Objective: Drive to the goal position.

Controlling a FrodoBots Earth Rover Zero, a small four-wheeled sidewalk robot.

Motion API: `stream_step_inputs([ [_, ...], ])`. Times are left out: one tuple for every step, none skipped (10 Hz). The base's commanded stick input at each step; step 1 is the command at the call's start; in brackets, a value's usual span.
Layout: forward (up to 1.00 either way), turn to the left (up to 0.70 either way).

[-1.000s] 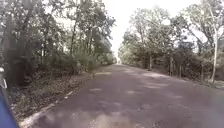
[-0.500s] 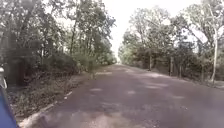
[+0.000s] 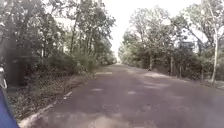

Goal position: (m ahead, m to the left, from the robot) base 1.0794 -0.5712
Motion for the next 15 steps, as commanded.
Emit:
stream_step_inputs([
  [0.06,-0.03],
  [0.05,-0.03],
  [0.06,-0.03],
  [0.05,-0.03],
  [0.05,-0.03],
  [0.06,-0.03],
  [0.06,-0.03],
  [0.05,-0.03],
  [0.05,-0.03],
  [0.05,-0.03],
  [0.06,-0.03],
  [0.05,-0.03],
  [0.06,-0.03],
  [0.05,-0.03],
  [0.06,-0.03],
])
